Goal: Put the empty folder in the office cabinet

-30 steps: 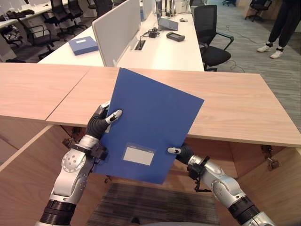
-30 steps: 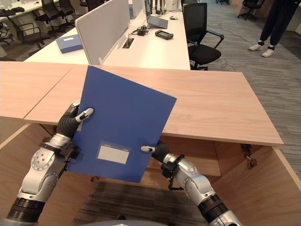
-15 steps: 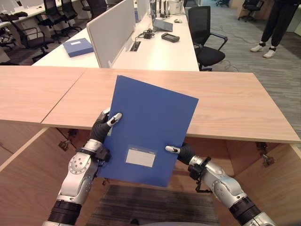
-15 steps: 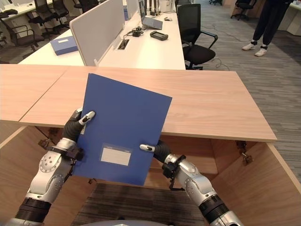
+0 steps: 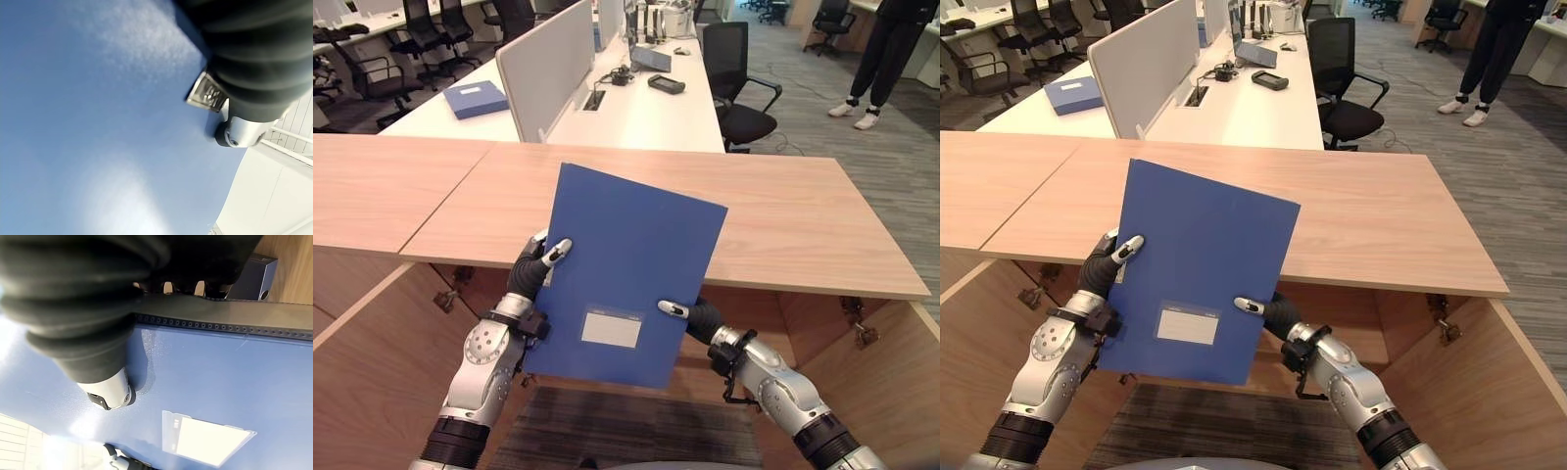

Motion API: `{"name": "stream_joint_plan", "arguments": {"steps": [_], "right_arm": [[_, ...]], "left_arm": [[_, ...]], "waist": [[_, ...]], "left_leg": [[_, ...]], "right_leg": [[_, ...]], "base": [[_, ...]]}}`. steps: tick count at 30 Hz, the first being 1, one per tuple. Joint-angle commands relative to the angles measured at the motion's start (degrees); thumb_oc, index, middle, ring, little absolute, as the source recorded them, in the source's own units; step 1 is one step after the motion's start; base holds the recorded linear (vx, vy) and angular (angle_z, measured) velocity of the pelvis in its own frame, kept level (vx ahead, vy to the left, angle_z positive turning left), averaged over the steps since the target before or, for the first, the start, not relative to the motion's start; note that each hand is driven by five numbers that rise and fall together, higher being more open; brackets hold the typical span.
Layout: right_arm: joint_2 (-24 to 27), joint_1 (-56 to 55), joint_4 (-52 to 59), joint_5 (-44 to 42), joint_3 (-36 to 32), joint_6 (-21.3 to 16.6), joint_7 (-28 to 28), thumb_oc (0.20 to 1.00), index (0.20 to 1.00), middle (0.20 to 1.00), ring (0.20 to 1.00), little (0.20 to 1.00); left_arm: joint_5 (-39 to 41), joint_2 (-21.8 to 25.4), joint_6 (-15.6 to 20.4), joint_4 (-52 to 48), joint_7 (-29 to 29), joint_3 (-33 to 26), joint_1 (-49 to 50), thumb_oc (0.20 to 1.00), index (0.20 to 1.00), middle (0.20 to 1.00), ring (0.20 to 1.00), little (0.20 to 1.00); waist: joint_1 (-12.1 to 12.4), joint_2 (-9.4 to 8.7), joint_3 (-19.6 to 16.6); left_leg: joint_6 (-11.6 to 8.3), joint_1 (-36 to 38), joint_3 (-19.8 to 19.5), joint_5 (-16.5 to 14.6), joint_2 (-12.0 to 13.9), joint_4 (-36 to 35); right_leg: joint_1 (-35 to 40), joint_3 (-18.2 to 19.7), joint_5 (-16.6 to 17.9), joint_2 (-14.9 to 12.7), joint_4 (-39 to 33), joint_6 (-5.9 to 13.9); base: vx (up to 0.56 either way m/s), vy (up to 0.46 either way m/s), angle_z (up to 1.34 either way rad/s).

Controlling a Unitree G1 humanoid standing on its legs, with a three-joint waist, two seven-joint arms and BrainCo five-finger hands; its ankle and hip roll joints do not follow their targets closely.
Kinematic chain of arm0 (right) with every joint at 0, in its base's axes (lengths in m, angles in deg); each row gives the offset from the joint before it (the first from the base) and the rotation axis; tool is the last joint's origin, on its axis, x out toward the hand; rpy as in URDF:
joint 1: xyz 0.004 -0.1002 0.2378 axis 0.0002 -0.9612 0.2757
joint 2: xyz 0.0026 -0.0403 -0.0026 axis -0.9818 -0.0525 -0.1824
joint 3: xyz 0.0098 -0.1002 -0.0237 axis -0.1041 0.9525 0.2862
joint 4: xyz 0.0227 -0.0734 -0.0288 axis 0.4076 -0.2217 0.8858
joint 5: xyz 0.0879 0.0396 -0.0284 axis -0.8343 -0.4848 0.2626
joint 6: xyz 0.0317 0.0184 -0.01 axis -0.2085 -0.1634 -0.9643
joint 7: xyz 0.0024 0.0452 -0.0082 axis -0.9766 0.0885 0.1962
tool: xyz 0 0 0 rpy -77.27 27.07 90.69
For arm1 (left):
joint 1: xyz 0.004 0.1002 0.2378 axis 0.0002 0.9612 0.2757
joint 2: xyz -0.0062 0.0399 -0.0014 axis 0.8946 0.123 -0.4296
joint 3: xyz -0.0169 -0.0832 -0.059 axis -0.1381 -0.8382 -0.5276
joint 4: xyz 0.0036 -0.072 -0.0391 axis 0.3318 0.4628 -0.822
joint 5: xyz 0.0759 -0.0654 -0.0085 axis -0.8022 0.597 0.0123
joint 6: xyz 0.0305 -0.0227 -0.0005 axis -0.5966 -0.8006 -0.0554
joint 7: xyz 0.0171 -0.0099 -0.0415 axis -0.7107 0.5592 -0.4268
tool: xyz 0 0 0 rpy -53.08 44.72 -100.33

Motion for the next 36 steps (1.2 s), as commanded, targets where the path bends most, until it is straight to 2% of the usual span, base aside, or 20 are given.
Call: {"name": "stream_joint_plan", "arguments": {"steps": [1,2,5,7,11,16,22,25,27,30,35,36], "right_arm": [[-2.52,5.96,4.07,3.69,2.54,-2.68,2.04,0.2,0.2,0.2,0.2,0.2],[-1.13,6.16,5.48,8.73,1.31,-3.71,1.06,0.2,0.2,0.2,0.2,0.2],[0.03,6.26,6.66,12.81,-0.19,-4.57,0.26,0.2,0.2,0.2,0.2,0.2],[1.51,6.12,7.97,18.94,-2.11,-6.59,-1.37,0.2,0.2,0.2,0.2,0.2],[3.3,5.73,9.82,25.94,-4.13,-9.4,-2.88,0.2,0.2,0.2,0.2,0.2],[2.95,5.55,9.05,27.49,-4.54,-11.18,-3.68,0.2,0.2,0.2,0.2,0.2],[3.0,6.53,9.64,31.53,-4.07,-13.09,-4.25,0.2,0.2,0.2,0.2,0.2],[2.97,6.91,9.72,32.15,-3.57,-13.29,-4.13,0.2,0.2,0.2,0.2,0.2],[3.34,7.51,9.58,32.22,-2.77,-13.55,-3.94,0.2,0.2,0.2,0.2,0.2],[4.41,7.77,9.45,33.0,-2.68,-13.8,-3.69,0.2,0.2,0.2,0.2,0.2],[5.42,7.76,8.24,33.76,-3.06,-13.97,-3.46,0.2,0.2,0.2,0.2,0.2],[5.7,7.49,7.61,34.15,-3.39,-13.78,-3.26,0.2,0.2,0.2,0.2,0.2]], "left_arm": [[-1.81,-0.33,2.06,0.28,-0.16,1.64,-6.84,1.0,1.0,1.0,1.0,1.0],[-2.75,-0.11,2.21,0.23,-0.77,0.72,-6.14,1.0,1.0,1.0,1.0,1.0],[-3.8,0.19,2.56,0.16,-1.36,-0.21,-5.2,1.0,1.0,1.0,1.0,1.0],[-5.73,0.45,3.37,0.59,-2.72,-2.12,-3.37,1.0,1.0,1.0,1.0,1.0],[-6.7,0.64,4.39,1.94,-3.06,-4.38,-0.49,1.0,1.0,1.0,1.0,1.0],[-8.29,1.69,4.78,7.65,-1.97,-4.92,1.64,1.0,1.0,1.0,1.0,1.0],[-9.42,3.23,2.49,17.77,2.27,-4.21,6.78,1.0,1.0,1.0,1.0,1.0],[-12.14,3.59,1.0,25.11,4.48,-2.66,9.65,1.0,1.0,1.0,1.0,1.0],[-17.19,3.68,0.24,32.2,5.65,-0.74,11.27,1.0,1.0,1.0,1.0,1.0],[-22.06,3.68,-0.35,37.73,7.36,0.97,12.78,1.0,1.0,1.0,1.0,1.0],[-26.14,3.8,-0.35,41.81,11.12,4.03,14.62,1.0,1.0,1.0,1.0,1.0],[-24.55,3.72,-0.56,40.88,13.31,4.92,16.25,1.0,1.0,1.0,1.0,1.0]], "waist": [[-0.18,-2.07,1.87],[-0.18,-2.04,1.83],[-0.1,-1.94,1.8],[0.08,-1.86,1.8],[0.25,-1.63,1.78],[0.47,-1.22,1.84],[1.18,-0.53,2.28],[1.53,-0.23,2.46],[1.89,-0.2,2.72],[2.18,-0.17,2.89],[2.6,0.09,2.93],[2.93,0.32,3.03]], "left_leg": [[-3.18,4.55,0.92,-5.75,3.79,1.59],[-3.14,4.49,0.87,-5.72,3.78,1.58],[-3.09,4.49,0.89,-5.76,3.75,1.57],[-3.0,4.56,0.88,-5.85,3.69,1.59],[-2.95,4.5,0.78,-5.88,3.68,1.61],[-2.88,4.4,0.57,-5.8,3.67,1.71],[-2.78,3.91,0.22,-5.62,3.61,2.0],[-2.68,3.44,0.13,-5.57,3.57,2.23],[-2.58,2.94,-0.03,-5.48,3.52,2.51],[-2.53,2.57,-0.16,-5.41,3.54,2.55],[-2.45,2.15,-0.31,-5.39,3.5,2.58],[-2.31,1.99,-0.36,-5.23,3.42,2.52]], "right_leg": [[2.6,1.74,-5.02,-2.54,1.98,3.63],[2.63,1.74,-5.01,-2.54,1.88,3.63],[2.69,1.75,-4.98,-2.55,1.81,3.64],[2.76,1.73,-4.99,-2.61,1.81,3.67],[2.79,1.63,-5.05,-2.63,1.86,3.74],[2.72,1.48,-5.13,-2.72,2.02,3.72],[2.28,1.26,-5.18,-2.78,2.45,3.75],[1.95,1.34,-5.23,-2.79,2.68,3.73],[1.63,1.32,-5.19,-2.79,2.87,3.78],[1.4,1.14,-5.21,-2.84,3.0,3.83],[1.14,0.95,-5.27,-2.91,3.11,3.86],[1.05,0.84,-5.26,-2.96,3.12,3.9]], "base": [[0.0,0.0,0.0],[0.0,0.0,0.0],[0.0,0.0,0.0],[0.0,0.0,0.0],[0.0,0.0,0.0],[0.0,0.0,0.0],[0.0,0.0,0.0],[0.0,0.0,0.0],[0.0,0.0,0.0],[-0.01,0.001,0.02],[0.0,0.0,0.0],[0.0,0.0,0.0]]}}
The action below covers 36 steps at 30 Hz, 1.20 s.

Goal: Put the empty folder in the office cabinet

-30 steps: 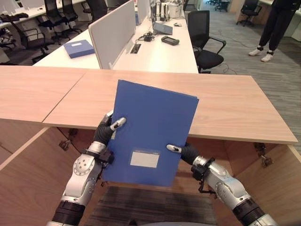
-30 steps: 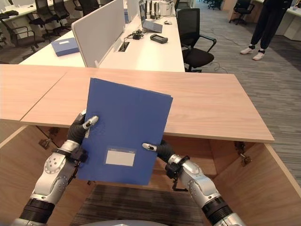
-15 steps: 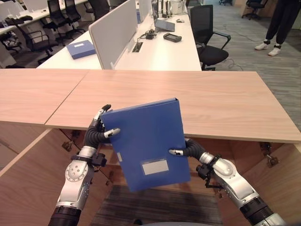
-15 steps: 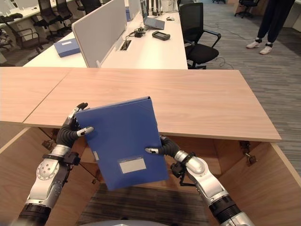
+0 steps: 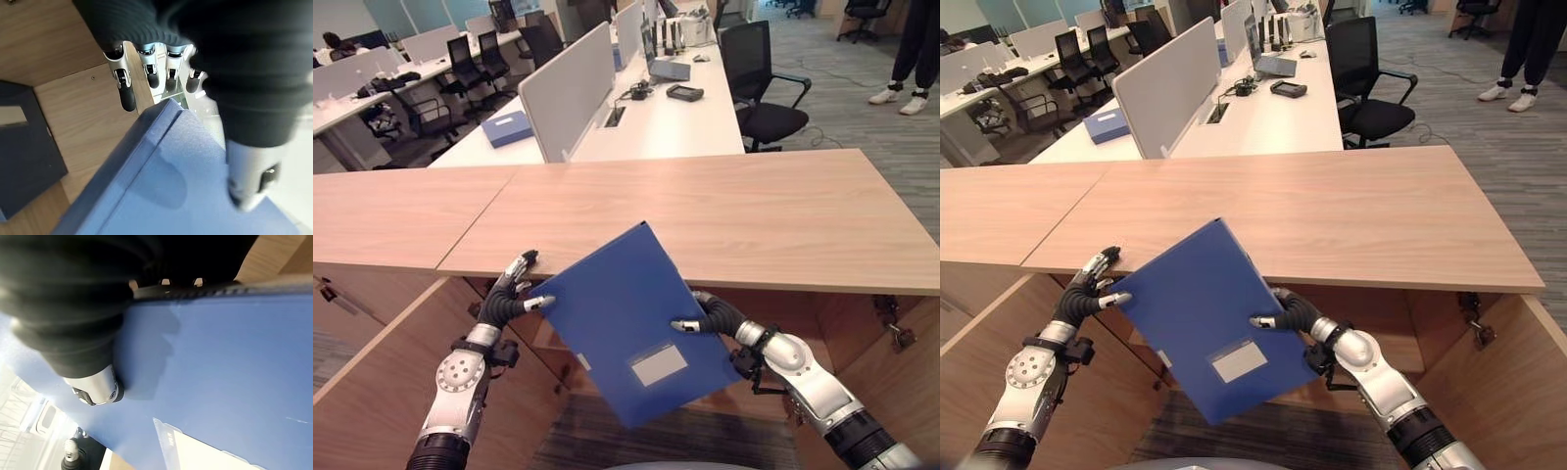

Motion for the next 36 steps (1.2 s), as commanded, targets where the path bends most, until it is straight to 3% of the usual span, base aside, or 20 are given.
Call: {"name": "stream_joint_plan", "arguments": {"steps": [1,3,5,6,7,8,9,10,14,17,22,27,31,36], "right_arm": [[-3.67,7.59,4.3,-0.57,-3.25,-5.56,-0.15,0.2,0.2,0.2,0.2,0.2],[-3.81,7.46,3.55,0.0,-3.41,-5.48,-0.29,0.2,0.2,0.2,0.2,0.2],[-2.81,5.97,4.01,0.14,-4.68,-5.94,-0.24,0.2,0.2,0.2,0.2,0.2],[-3.01,5.8,4.13,0.1,-4.66,-5.89,-0.19,0.2,0.2,0.2,0.2,0.2],[-2.62,4.54,4.74,-0.6,-5.74,-5.84,-0.45,0.2,0.2,0.2,0.2,0.2],[-2.23,2.03,5.41,-1.8,-7.47,-5.67,-0.78,0.2,0.2,0.2,0.2,0.2],[-2.4,1.98,5.49,-1.81,-7.34,-5.63,-0.75,0.2,0.2,0.2,0.2,0.2],[-1.86,0.29,6.01,-1.87,-7.96,-5.36,0.11,0.2,0.2,0.2,0.2,0.2],[-1.73,-0.08,5.72,-1.32,-8.36,-4.97,1.07,0.2,0.2,0.2,0.2,0.2],[-2.65,0.08,3.81,-0.65,-7.97,-4.77,1.48,0.2,0.2,0.2,0.2,0.2],[-4.08,-0.08,1.68,0.39,-7.58,-4.53,0.94,0.2,0.2,0.2,0.2,0.2],[-4.43,-1.12,1.55,-0.68,-8.34,-3.97,1.11,0.2,0.2,0.2,0.2,0.2],[-5.1,0.0,0.26,-2.04,-7.78,-3.28,0.74,0.2,0.2,0.2,0.2,0.2],[-6.2,3.61,-2.39,-1.18,-4.33,-3.17,0.13,0.2,0.2,0.2,0.2,0.2]], "left_arm": [[-7.61,1.47,-12.73,18.99,8.7,12.07,13.11,1.0,1.0,1.0,1.0,1.0],[-7.22,2.31,-12.32,17.75,9.34,12.26,13.67,1.0,1.0,1.0,1.0,1.0],[-2.33,7.65,-10.64,6.83,9.89,9.44,15.87,1.0,1.0,1.0,1.0,1.0],[-1.98,8.13,-11.16,5.94,10.08,9.09,16.56,1.0,1.0,1.0,1.0,1.0],[5.17,10.7,-11.64,-0.64,10.87,5.36,18.13,1.0,1.0,1.0,1.0,1.0],[17.94,14.08,-12.18,-12.61,12.4,-3.77,20.14,1.0,1.0,1.0,1.0,1.0],[18.2,14.28,-12.54,-13.22,12.43,-4.26,20.77,1.0,1.0,1.0,1.0,1.0],[24.05,16.1,-12.76,-20.93,13.41,-11.88,21.88,1.0,1.0,1.0,1.0,1.0],[26.48,16.0,-11.81,-28.84,12.69,-17.07,20.98,1.0,1.0,1.0,1.0,1.0],[31.83,13.44,-11.22,-37.96,11.84,-22.17,18.15,1.0,1.0,1.0,1.0,1.0],[38.53,11.27,-12.74,-42.45,12.7,-21.59,15.93,1.0,1.0,1.0,1.0,1.0],[36.97,12.8,-15.17,-39.72,15.19,-17.72,19.58,1.0,1.0,1.0,1.0,1.0],[27.48,14.17,-15.35,-26.79,14.79,-12.32,24.26,1.0,1.0,1.0,1.0,1.0],[11.24,11.5,-14.93,-2.17,13.32,0.67,21.96,1.0,1.0,1.0,1.0,1.0]], "waist": [[0.63,-6.23,5.2],[0.81,-6.13,5.31],[1.35,-5.78,5.66],[1.29,-6.0,5.53],[1.53,-6.03,5.5],[2.18,-6.03,5.53],[2.02,-6.19,5.5],[2.16,-6.47,5.28],[2.35,-6.64,5.02],[2.54,-6.78,4.91],[2.64,-6.56,4.99],[2.37,-6.12,5.11],[2.98,-5.73,5.44],[3.15,-5.46,5.8]], "left_leg": [[-2.5,2.7,-0.22,-4.96,3.36,2.45],[-2.46,2.57,-0.31,-4.88,3.34,2.36],[-2.49,2.13,-0.59,-4.69,3.26,2.38],[-2.49,2.12,-0.61,-4.7,3.26,2.39],[-2.52,1.77,-0.89,-4.51,3.19,2.4],[-2.65,1.82,-1.27,-4.31,3.19,2.19],[-2.67,1.91,-1.28,-4.35,3.22,2.17],[-2.84,2.11,-1.56,-4.33,3.08,2.02],[-2.89,2.36,-1.84,-4.42,2.98,1.93],[-2.95,2.82,-1.95,-4.77,3.0,1.87],[-2.73,3.19,-2.24,-5.13,2.79,1.95],[-2.53,3.14,-2.33,-5.2,2.63,2.26],[-2.37,2.42,-2.62,-5.08,2.4,2.78],[-2.11,1.83,-2.29,-5.06,2.51,3.1]], "right_leg": [[1.41,1.25,-4.87,-3.07,3.19,3.62],[1.28,1.19,-4.87,-3.1,3.22,3.65],[1.04,0.88,-4.93,-3.24,3.33,3.76],[1.05,0.87,-4.96,-3.25,3.34,3.76],[0.87,0.54,-4.83,-3.36,3.39,3.82],[1.1,0.17,-4.55,-3.45,3.23,3.86],[1.21,0.14,-4.59,-3.42,3.2,3.86],[1.48,-0.31,-4.36,-3.48,3.02,3.9],[1.99,-0.51,-4.32,-3.54,2.76,3.79],[2.48,-0.52,-4.64,-3.53,2.64,3.62],[3.07,-0.57,-5.02,-3.52,2.78,3.49],[3.21,-0.53,-5.05,-3.67,2.97,3.42],[2.79,-0.64,-4.8,-3.85,3.18,3.49],[2.03,-0.28,-5.02,-3.75,3.62,3.61]], "base": [[0.0,0.0,0.0],[0.0,0.0,0.0],[0.0,0.019,0.0],[0.0,0.0,0.0],[0.0,0.0,0.0],[0.0,0.0,0.0],[0.0,0.0,0.0],[0.02,-0.008,0.09],[0.03,-0.005,0.17],[0.04,-0.005,0.14],[0.0,-0.002,0.02],[0.0,-0.001,0.01],[-0.01,-0.001,0.0],[-0.01,0.0,0.0]]}}
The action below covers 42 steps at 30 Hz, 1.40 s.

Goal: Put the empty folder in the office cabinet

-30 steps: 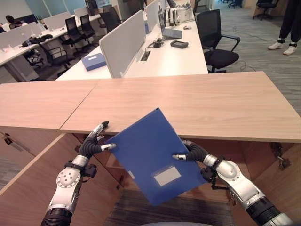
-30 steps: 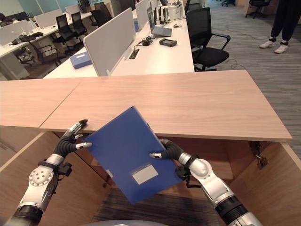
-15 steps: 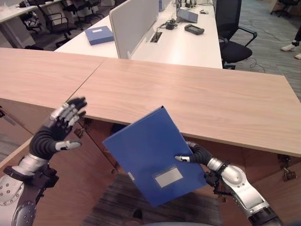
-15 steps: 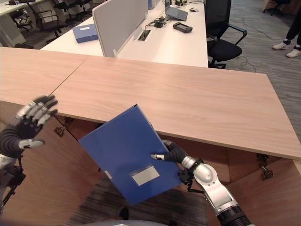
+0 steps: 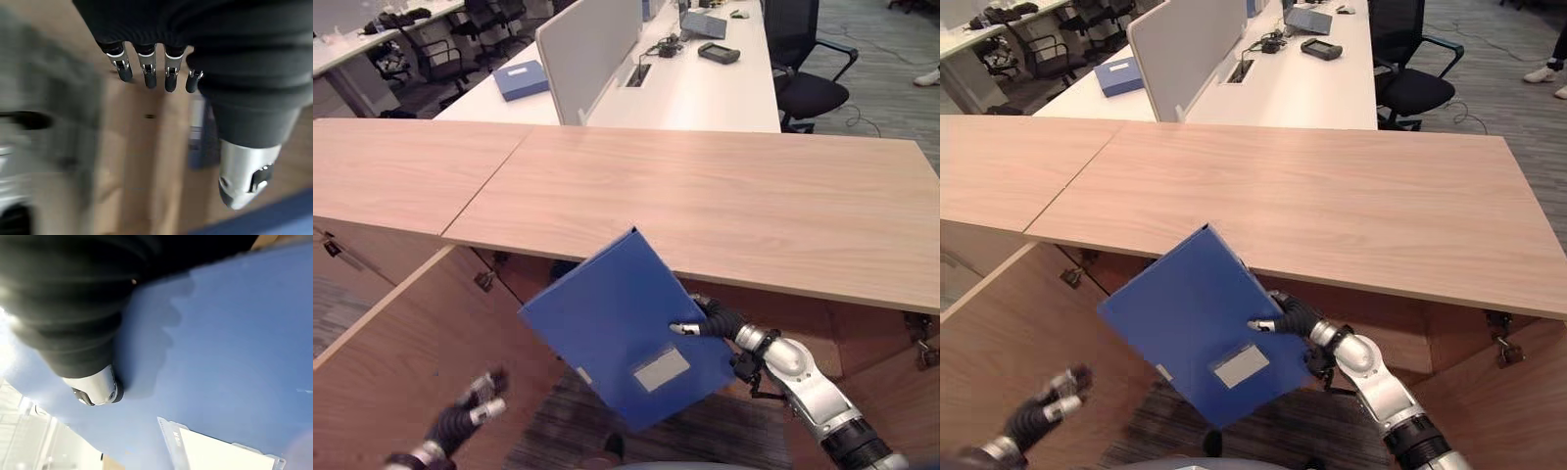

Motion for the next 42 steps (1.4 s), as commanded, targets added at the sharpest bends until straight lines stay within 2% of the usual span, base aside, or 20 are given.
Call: {"name": "stream_joint_plan", "arguments": {"steps": [1,4,7,9,11,14,19,22,25,27,29,30,31,32,35,42], "right_arm": [[-2.16,5.52,-1.84,-2.36,-1.73,-0.42,-3.4,0.2,0.2,0.2,0.2,0.2],[0.22,8.12,-1.16,1.97,1.41,-0.85,-3.02,0.2,0.2,0.2,0.2,0.2],[7.22,15.08,-0.17,17.36,7.83,-3.58,-5.08,0.2,0.2,0.2,0.2,0.2],[10.01,18.18,0.72,24.08,10.84,-5.2,-6.49,0.2,0.2,0.2,0.2,0.2],[14.25,24.37,1.74,33.63,18.05,-7.39,-6.85,0.2,0.2,0.2,0.2,0.2],[14.68,27.93,0.62,36.84,22.82,-7.83,-6.0,0.2,0.2,0.2,0.2,0.2],[12.26,30.71,-2.14,37.16,26.61,-7.32,-4.52,0.2,0.2,0.2,0.2,0.2],[5.76,24.6,-11.12,29.51,23.42,-3.47,-3.6,0.2,0.2,0.2,0.2,0.2],[1.91,21.1,-18.18,25.06,19.1,-1.78,-5.7,0.2,0.2,0.2,0.2,0.2],[-1.7,17.8,-24.98,18.89,13.28,-0.51,-8.17,0.2,0.2,0.2,0.2,0.2],[-7.23,13.69,-34.39,5.28,3.51,0.59,-11.27,0.2,0.2,0.2,0.2,0.2],[-10.67,12.53,-41.42,-5.14,-2.85,0.36,-13.22,0.2,0.2,0.2,0.2,0.2],[-12.15,12.16,-45.03,-12.04,-6.39,0.41,-13.59,0.2,0.2,0.2,0.2,0.2],[-12.83,11.83,-48.61,-18.74,-10.31,0.6,-13.83,0.2,0.2,0.2,0.2,0.2],[-12.93,10.95,-51.33,-30.52,-17.49,0.15,-14.06,0.2,0.2,0.2,0.2,0.2],[-13.6,12.06,-53.9,-42.94,-24.56,-1.47,-15.01,0.2,0.2,0.2,0.2,0.2]], "left_arm": [[-10.31,-0.5,3.6,-1.25,-3.48,0.09,-7.73,1.0,1.0,1.0,1.0,1.0],[-16.66,-7.06,4.3,9.43,-7.89,2.29,-11.82,1.0,1.0,1.0,1.0,1.0],[-22.88,-11.35,4.3,19.73,-11.12,3.64,-14.84,1.0,1.0,1.0,1.0,1.0],[-24.68,-12.06,4.46,22.67,-12.17,3.86,-15.7,1.0,1.0,1.0,1.0,1.0],[-27.73,-12.82,4.89,27.51,-13.51,3.79,-17.41,1.0,1.0,1.0,1.0,1.0],[-29.13,-12.96,4.82,29.88,-14.57,3.52,-17.98,1.0,1.0,1.0,1.0,1.0],[-28.33,-13.49,4.35,30.2,-15.06,3.16,-18.6,1.0,1.0,1.0,1.0,1.0],[-28.24,-13.27,4.41,29.25,-14.7,4.19,-18.55,1.0,1.0,1.0,1.0,1.0],[-28.88,-12.85,4.53,28.97,-14.69,5.17,-18.23,1.0,1.0,1.0,1.0,1.0],[-29.05,-12.53,4.57,28.77,-14.87,5.68,-17.93,1.0,1.0,1.0,1.0,1.0],[-29.47,-12.51,4.48,29.07,-15.04,6.43,-17.45,1.0,1.0,1.0,1.0,1.0],[-29.14,-12.24,4.46,29.0,-15.1,7.09,-17.03,1.0,1.0,1.0,1.0,1.0],[-29.18,-12.03,4.34,29.21,-15.19,7.5,-17.03,1.0,1.0,1.0,1.0,1.0],[-29.5,-11.46,4.37,28.91,-15.14,8.01,-16.94,1.0,1.0,1.0,1.0,1.0],[-30.23,-10.78,4.45,28.36,-15.1,8.53,-16.02,1.0,1.0,1.0,1.0,1.0],[-30.05,-10.41,4.18,28.75,-15.21,8.77,-15.54,1.0,1.0,1.0,1.0,1.0]], "waist": [[0.58,-3.78,1.02],[0.22,-4.39,0.97],[0.5,-5.25,0.67],[0.66,-5.5,0.6],[0.87,-5.82,0.54],[1.25,-5.95,0.41],[1.59,-5.88,0.49],[1.84,-5.47,0.66],[2.11,-5.39,0.52],[2.34,-5.24,0.47],[2.26,-4.99,0.24],[2.26,-4.87,0.12],[2.15,-4.79,0.07],[2.02,-4.58,0.06],[1.67,-4.12,-0.08],[1.35,-3.69,-0.09]], "left_leg": [[-1.95,2.87,0.4,-5.38,2.92,3.25],[-1.95,2.79,0.38,-5.41,2.93,3.12],[-2.05,2.78,0.26,-5.41,3.03,2.78],[-2.08,2.83,0.24,-5.38,3.08,2.63],[-2.15,2.78,0.19,-5.32,3.25,2.32],[-2.23,2.77,0.02,-5.23,3.24,2.14],[-2.2,2.47,-0.27,-5.12,3.08,2.11],[-2.16,2.26,-0.74,-5.08,2.94,2.19],[-2.17,2.17,-0.95,-5.03,2.87,2.29],[-2.16,2.14,-1.08,-4.96,2.79,2.28],[-2.14,2.1,-1.34,-4.97,2.58,2.41],[-2.16,2.37,-1.31,-5.12,2.56,2.45],[-2.18,2.49,-1.27,-5.19,2.52,2.44],[-2.24,2.54,-1.22,-5.29,2.46,2.54],[-2.34,2.82,-1.1,-5.45,2.55,2.47],[-2.42,3.16,-0.92,-5.63,2.6,2.37]], "right_leg": [[1.69,2.25,-4.61,-3.5,3.75,3.74],[1.45,2.16,-4.7,-3.37,3.72,3.63],[1.45,1.94,-4.71,-3.23,3.43,3.55],[1.46,1.94,-4.7,-3.13,3.32,3.56],[1.39,1.76,-4.77,-3.05,3.3,3.6],[1.53,1.59,-4.78,-3.02,3.13,3.61],[1.42,1.35,-4.77,-3.02,3.1,3.55],[1.42,1.0,-4.87,-3.08,3.12,3.48],[1.43,0.75,-4.87,-3.1,3.24,3.41],[1.47,0.61,-4.86,-3.09,3.27,3.35],[1.6,0.43,-4.8,-3.11,3.33,3.27],[1.77,0.4,-4.83,-3.04,3.29,3.24],[1.86,0.51,-4.9,-2.96,3.27,3.23],[1.9,0.48,-5.02,-2.96,3.33,3.23],[2.2,0.47,-5.2,-2.96,3.31,3.29],[2.34,0.73,-5.4,-2.88,3.23,3.33]], "base": [[0.0,0.0,0.0],[0.0,0.0,0.0],[0.0,0.0,0.0],[0.0,0.0,0.0],[0.0,0.0,0.0],[0.0,0.0,0.0],[0.0,0.0,0.0],[0.01,0.008,0.01],[0.03,0.016,0.07],[0.03,0.015,0.05],[0.05,0.022,0.11],[0.06,0.022,0.07],[0.06,0.015,-0.02],[0.04,0.012,-0.04],[0.02,0.005,-0.02],[0.0,0.0,0.0]]}}
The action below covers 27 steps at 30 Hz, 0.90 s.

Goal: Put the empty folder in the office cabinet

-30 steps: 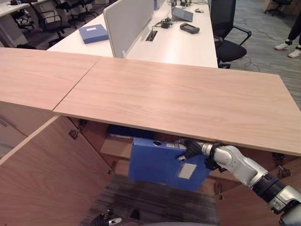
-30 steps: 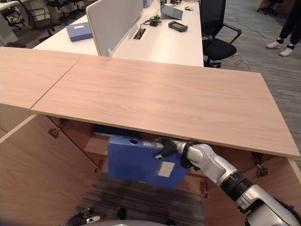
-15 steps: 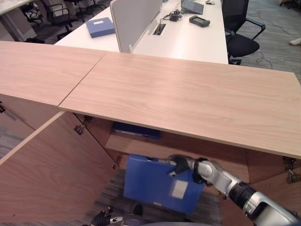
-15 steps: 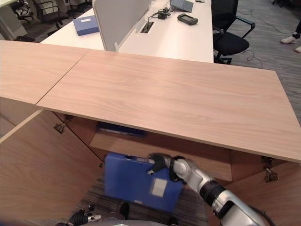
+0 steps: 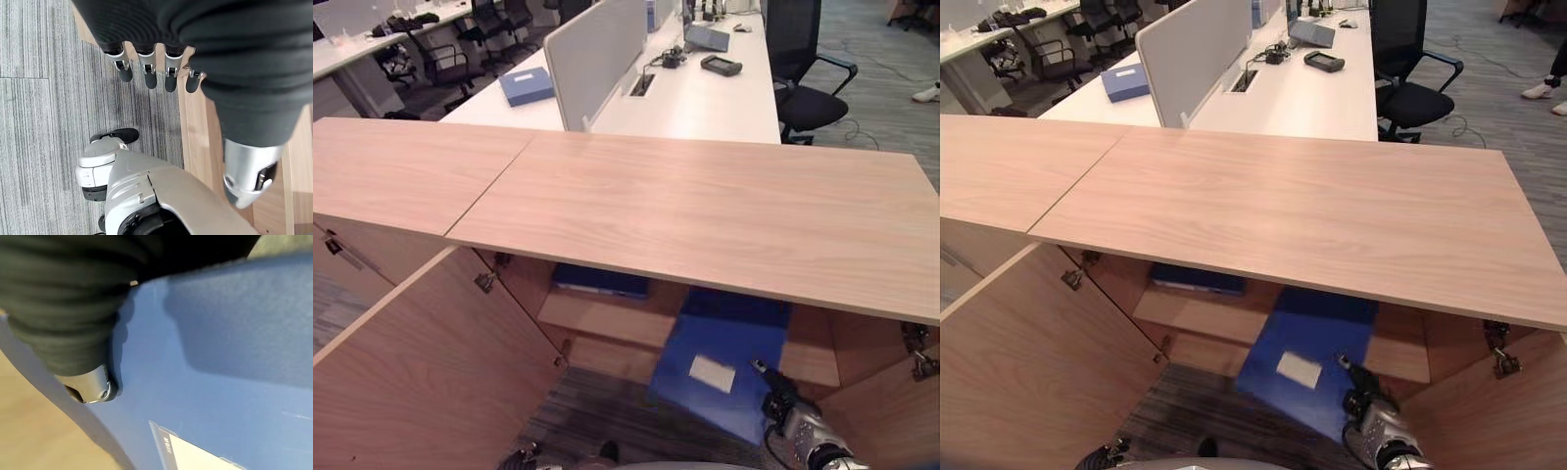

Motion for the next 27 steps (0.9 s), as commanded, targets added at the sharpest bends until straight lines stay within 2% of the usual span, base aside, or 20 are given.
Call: {"name": "stream_joint_plan", "arguments": {"steps": [1,7,8,12,15,18,19,23,27], "right_arm": [[-2.18,6.92,2.95,-8.91,-1.96,-3.84,0.07,0.2,0.2,0.2,0.2,0.2],[-4.95,8.78,-0.58,-20.18,-7.05,-5.85,-3.2,0.2,0.2,0.2,0.2,0.2],[-4.43,10.12,-1.92,-22.69,-9.38,-5.09,-3.62,0.2,0.2,0.2,0.2,0.2],[-3.83,13.18,-4.02,-23.75,-10.37,-6.81,-5.86,0.2,0.2,0.2,0.2,0.2],[0.08,21.43,-5.37,-27.43,-13.04,-9.64,-9.71,0.2,0.2,0.2,0.2,0.2],[4.55,27.13,-6.52,-29.98,-14.59,-10.55,-11.02,0.2,0.2,0.2,0.2,0.2],[4.77,27.37,-6.72,-30.03,-14.61,-10.53,-11.0,0.2,0.2,0.2,0.2,0.2],[11.79,33.83,-9.26,-30.58,-14.52,-10.98,-12.47,0.2,0.2,0.2,0.2,0.2],[16.45,37.1,-10.49,-30.38,-14.23,-10.8,-13.12,0.2,0.2,0.2,0.2,0.2]], "left_arm": [[-1.02,4.14,0.84,1.09,-0.64,2.6,-2.11,1.0,1.0,1.0,1.0,1.0],[-1.56,3.51,1.22,-0.65,-1.53,5.16,-1.71,1.0,1.0,1.0,1.0,1.0],[-1.52,2.8,1.07,0.71,-2.22,4.08,-0.54,1.0,1.0,1.0,1.0,1.0],[-1.77,1.35,0.84,1.84,-3.59,5.02,0.96,1.0,1.0,1.0,1.0,1.0],[-1.67,1.89,1.39,-0.83,-5.02,7.97,0.68,1.0,1.0,1.0,1.0,1.0],[-0.7,2.65,1.69,-2.09,-5.96,9.48,0.1,1.0,1.0,1.0,1.0,1.0],[-0.67,2.61,1.68,-2.12,-5.97,9.57,-0.05,1.0,1.0,1.0,1.0,1.0],[-1.33,3.85,2.19,-3.27,-6.14,12.38,-0.51,1.0,1.0,1.0,1.0,1.0],[-1.8,4.6,2.66,-4.53,-6.05,13.69,-0.47,1.0,1.0,1.0,1.0,1.0]], "waist": [[1.5,-2.95,2.18],[1.54,-2.44,2.19],[1.93,-2.31,2.31],[2.7,-1.87,2.92],[4.53,-0.54,4.38],[5.82,0.8,5.6],[5.85,0.86,5.61],[7.36,2.5,6.25],[8.41,3.39,6.47]], "left_leg": [[-2.0,3.3,0.26,-5.99,2.4,2.27],[-2.13,3.42,0.34,-6.26,2.41,2.33],[-2.09,3.2,0.12,-6.28,2.38,2.53],[-2.07,2.52,-0.2,-6.14,2.25,2.73],[-2.23,0.35,-1.22,-5.46,1.79,2.74],[-2.3,-2.06,-2.28,-4.53,1.12,2.52],[-2.29,-2.22,-2.35,-4.46,1.09,2.51],[-2.49,-4.88,-3.54,-2.99,0.39,1.44],[-2.63,-6.52,-4.17,-2.46,-0.14,1.31]], "right_leg": [[1.83,2.04,-5.13,-3.1,3.26,3.86],[1.94,2.11,-5.33,-3.02,3.26,3.92],[1.96,2.03,-5.49,-3.0,3.29,3.88],[1.55,1.72,-5.4,-3.09,3.37,3.93],[0.1,1.04,-4.99,-3.46,2.96,4.27],[-1.53,-0.05,-4.56,-3.94,2.59,4.59],[-1.65,-0.12,-4.52,-3.96,2.58,4.6],[-3.4,-1.77,-3.73,-4.6,1.7,5.09],[-4.47,-2.63,-3.51,-4.98,1.57,5.35]], "base": [[0.0,0.0,0.0],[0.0,0.0,0.0],[0.0,0.0,0.0],[-0.01,-0.002,0.01],[-0.07,0.007,0.04],[-0.07,0.028,0.19],[-0.06,0.038,0.23],[-0.02,0.032,0.18],[-0.01,0.014,0.05]]}}
